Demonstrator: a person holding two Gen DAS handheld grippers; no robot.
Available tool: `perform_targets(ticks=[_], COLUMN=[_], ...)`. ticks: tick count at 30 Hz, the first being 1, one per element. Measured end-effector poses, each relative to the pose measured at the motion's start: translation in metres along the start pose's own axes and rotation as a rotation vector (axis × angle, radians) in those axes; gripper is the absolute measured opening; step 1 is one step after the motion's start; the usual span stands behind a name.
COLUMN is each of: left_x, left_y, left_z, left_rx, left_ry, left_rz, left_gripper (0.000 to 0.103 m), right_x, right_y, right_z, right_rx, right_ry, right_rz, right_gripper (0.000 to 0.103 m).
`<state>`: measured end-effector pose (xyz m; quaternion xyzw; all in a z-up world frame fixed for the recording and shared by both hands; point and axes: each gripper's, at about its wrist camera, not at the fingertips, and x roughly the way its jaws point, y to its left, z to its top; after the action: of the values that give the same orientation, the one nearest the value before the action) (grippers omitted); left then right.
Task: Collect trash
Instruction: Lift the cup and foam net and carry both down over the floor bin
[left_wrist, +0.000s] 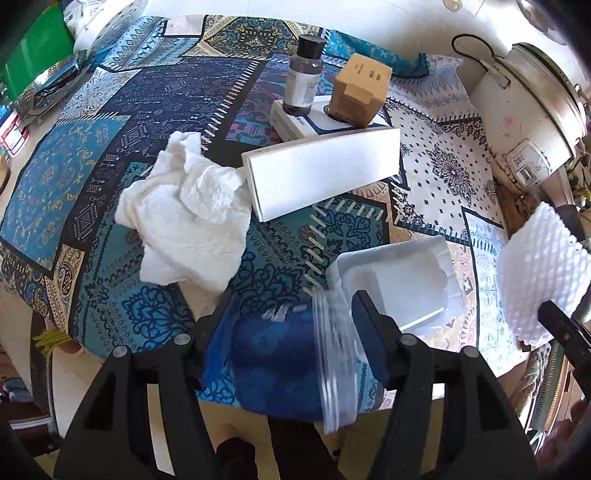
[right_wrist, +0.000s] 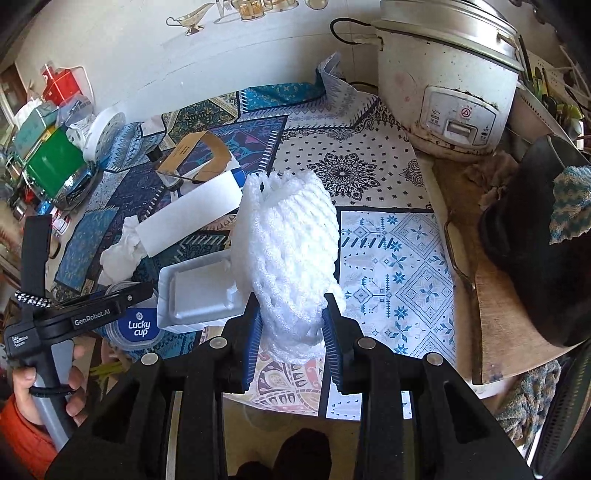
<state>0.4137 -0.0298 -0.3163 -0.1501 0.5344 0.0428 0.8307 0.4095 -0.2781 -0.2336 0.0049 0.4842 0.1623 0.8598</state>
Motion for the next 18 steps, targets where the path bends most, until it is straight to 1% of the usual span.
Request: perform_targets(ticks=[3,5,6,7,8,10,13,18], left_x=[-0.007,-0.009,-0.009,-0.008,-0.01,-0.014,-0.026,-0.052], left_y=[0.007,0.012,0.015,0.016,0.018,0.02,0.019,0.026], left_z=[-0.008,-0.013,-0.016,-0.018,-0.02,-0.023,-0.027,-0.035], left_rx=[0.002,-0.001,0.001,0.005,0.004,0.009,0.04,0.083], left_ry=[0.015,0.017,0.02,0.026,0.023,0.009,-0.032,-0.085], left_rz=[0.024,0.023,0.021,0.014,0.006,0.007,0.026,0.014], left_gripper=[0.062,0.062,0.061,0.058,0.057,0.055,0.055,0.055], right_x=[0.001,0.0,0.0,0.0,0.0,-0.001,-0.005,-0.017], right_y=[0.002,0.005,0.006,0.009,0.011,0.017,0.027,0.046], right_z=[0.002,0.003,0.003,0.003,0.004,0.003,-0.001,-0.016], right_rx=[-0.002,-0.002,-0.002,-0.005,-0.008,-0.019,-0.027,-0.024], right_ry=[0.001,-0.003,-0.004,-0.004,-0.004,-0.008,-0.014,-0.039], right_rz=[0.007,0.013,0.017,0.021,0.022,0.023,0.027,0.026], right_gripper=[0.029,0.029,0.029,0.029,0.029,0.029,0.029,0.029])
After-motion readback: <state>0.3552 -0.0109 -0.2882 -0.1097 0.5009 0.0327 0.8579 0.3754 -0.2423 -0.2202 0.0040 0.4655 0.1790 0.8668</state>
